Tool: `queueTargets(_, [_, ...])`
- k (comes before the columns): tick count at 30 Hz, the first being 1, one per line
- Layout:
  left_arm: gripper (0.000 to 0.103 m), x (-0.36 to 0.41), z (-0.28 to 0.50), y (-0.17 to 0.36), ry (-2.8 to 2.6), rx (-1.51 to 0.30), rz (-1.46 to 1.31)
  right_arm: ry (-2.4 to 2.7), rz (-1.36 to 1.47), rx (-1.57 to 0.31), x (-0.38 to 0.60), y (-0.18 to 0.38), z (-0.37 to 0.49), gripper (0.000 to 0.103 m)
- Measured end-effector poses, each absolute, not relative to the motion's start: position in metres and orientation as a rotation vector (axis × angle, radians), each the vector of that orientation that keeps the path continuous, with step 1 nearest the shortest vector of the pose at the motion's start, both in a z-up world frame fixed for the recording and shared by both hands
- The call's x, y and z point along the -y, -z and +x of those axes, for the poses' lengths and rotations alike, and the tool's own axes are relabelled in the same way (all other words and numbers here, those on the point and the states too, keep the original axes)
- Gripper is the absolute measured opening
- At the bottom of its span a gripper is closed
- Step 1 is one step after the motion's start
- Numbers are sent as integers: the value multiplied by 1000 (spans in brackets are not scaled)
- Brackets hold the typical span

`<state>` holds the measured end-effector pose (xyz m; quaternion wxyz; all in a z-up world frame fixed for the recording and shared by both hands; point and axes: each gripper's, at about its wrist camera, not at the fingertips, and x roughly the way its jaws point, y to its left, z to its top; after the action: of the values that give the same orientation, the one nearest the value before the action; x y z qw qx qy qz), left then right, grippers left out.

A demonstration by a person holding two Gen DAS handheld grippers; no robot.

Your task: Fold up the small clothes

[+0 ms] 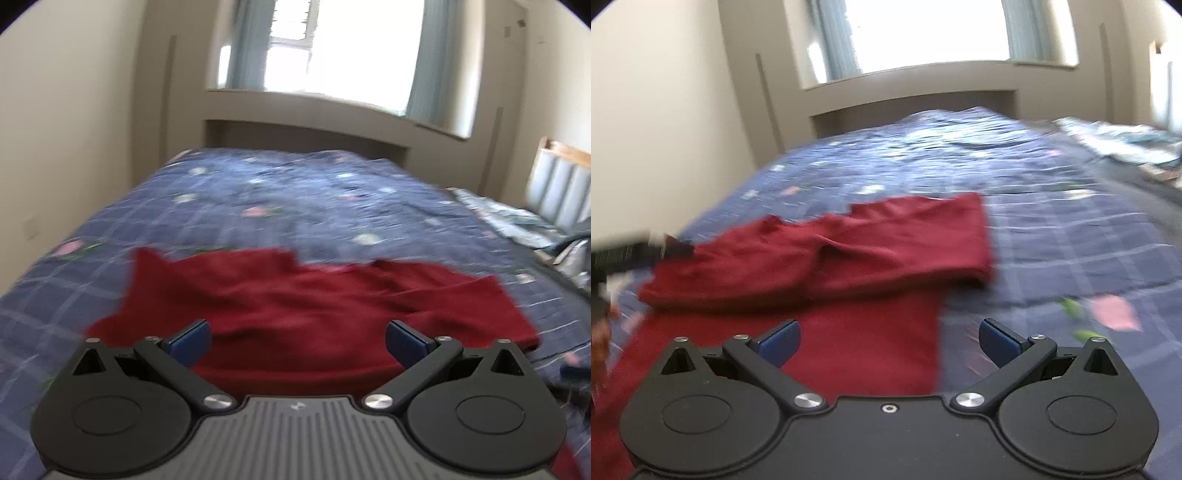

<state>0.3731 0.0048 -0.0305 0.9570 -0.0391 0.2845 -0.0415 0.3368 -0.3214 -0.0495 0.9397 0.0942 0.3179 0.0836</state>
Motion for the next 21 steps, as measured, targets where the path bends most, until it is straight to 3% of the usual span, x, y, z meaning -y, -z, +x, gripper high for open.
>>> queueTargets(4, [103, -47, 360, 37, -42, -620, -54, -282, 294, -667, 310, 47, 386, 92])
queueTargets(6, [103, -67, 353, 39, -95, -636, -64, -319, 321, -697, 299, 50, 411, 81])
queueTargets(13, [103, -115, 337, 44, -180, -654, -131, -326, 264, -788, 263, 70, 464, 60])
queueTargets(16, [103, -126, 334, 45, -185, -650, -142, -313, 226, -803, 253, 67, 471, 36])
queueTargets(18, [103, -131, 334, 47, -183, -648, -155, -315, 209, -819, 248, 66, 474, 9])
queueTargets(21, [103, -133, 333, 48, -174, -637, -159, -333, 174, -802, 239, 52, 473, 8])
